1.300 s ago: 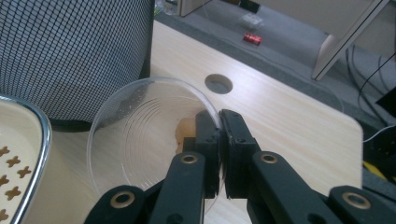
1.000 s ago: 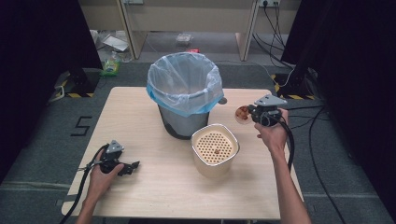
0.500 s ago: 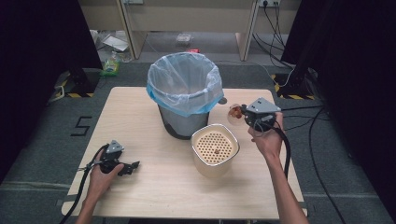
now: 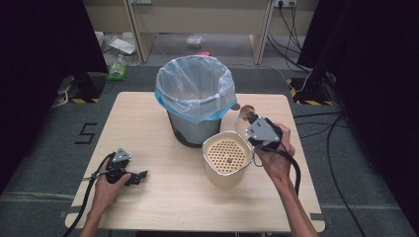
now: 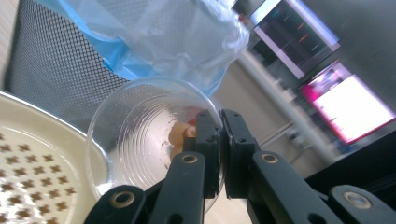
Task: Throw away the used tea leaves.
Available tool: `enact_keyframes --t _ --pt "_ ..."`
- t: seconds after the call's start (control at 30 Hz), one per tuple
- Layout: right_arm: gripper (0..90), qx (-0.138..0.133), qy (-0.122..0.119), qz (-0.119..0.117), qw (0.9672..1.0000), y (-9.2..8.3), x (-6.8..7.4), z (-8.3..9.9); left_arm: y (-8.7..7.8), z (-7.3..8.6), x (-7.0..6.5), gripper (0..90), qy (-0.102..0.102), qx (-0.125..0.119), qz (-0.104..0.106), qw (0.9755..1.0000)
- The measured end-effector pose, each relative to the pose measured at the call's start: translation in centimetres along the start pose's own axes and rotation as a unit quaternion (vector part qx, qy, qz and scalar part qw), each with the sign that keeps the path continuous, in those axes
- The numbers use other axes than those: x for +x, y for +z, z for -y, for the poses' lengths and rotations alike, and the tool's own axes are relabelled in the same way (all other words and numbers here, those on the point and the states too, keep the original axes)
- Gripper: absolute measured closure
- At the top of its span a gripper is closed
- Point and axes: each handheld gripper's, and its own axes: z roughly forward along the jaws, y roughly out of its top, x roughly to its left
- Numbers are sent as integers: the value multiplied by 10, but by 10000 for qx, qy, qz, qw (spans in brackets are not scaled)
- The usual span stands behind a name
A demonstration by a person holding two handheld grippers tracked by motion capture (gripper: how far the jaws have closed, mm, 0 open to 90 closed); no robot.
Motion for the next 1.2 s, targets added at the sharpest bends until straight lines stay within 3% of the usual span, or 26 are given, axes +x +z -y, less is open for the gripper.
enact_keyframes --t 0.17,0.27,0.37,0.4,0.5,0.57,0.6,0.67,0.73,0.77,0.8,0.87,0.93,0.97,1.0,1.17,1.2 --pt "870 -207 -725 471 9960 -6 21 -3 0 0 0 0 0 -1 -1 10000" --pt "871 -415 -804 684 9936 -8 31 -1 0 0 0 0 6 -3 -6 10000" --pt "872 -583 -1141 1068 9860 -9 46 4 0 0 0 0 13 -5 -10 10000" --pt "872 -583 -1141 1068 9860 -9 46 4 0 0 0 0 13 -5 -10 10000" --pt "872 -738 -1223 1271 9816 -9 56 13 0 0 0 0 14 -2 -8 10000" --pt "871 -714 -1493 1364 9767 -8 59 15 0 0 0 0 11 -7 -10 10000" --pt "871 -714 -1493 1364 9767 -8 59 15 0 0 0 0 11 -9 -12 10000" --pt "872 -781 -1743 1556 9692 -9 61 13 0 0 0 0 11 -7 -10 10000" --pt "872 -778 -1791 1554 9684 -6 64 14 0 0 0 0 12 -7 -11 10000" --pt "872 -814 -2078 1625 9611 -5 71 15 0 0 0 0 16 -5 -11 10000" --pt "872 -814 -2078 1625 9611 -5 71 15 0 0 0 0 16 -5 -11 10000" --pt "874 -922 -2220 1727 9552 -6 74 11 0 0 0 0 21 -3 -14 10000" --pt "874 -913 -2306 1811 9517 -5 76 10 0 0 0 0 20 -5 -14 10000" --pt "874 -913 -2306 1811 9517 -5 76 10 0 0 0 0 20 -5 -14 10000" --pt "875 -990 -2420 1859 9471 -7 78 8 0 0 0 0 20 -5 -14 10000" --pt "876 -942 -2541 1888 9439 -3 82 13 0 0 0 0 16 -7 -13 10000" --pt "876 -902 -2500 1886 9454 -2 82 14 0 0 0 0 16 -7 -13 10000"
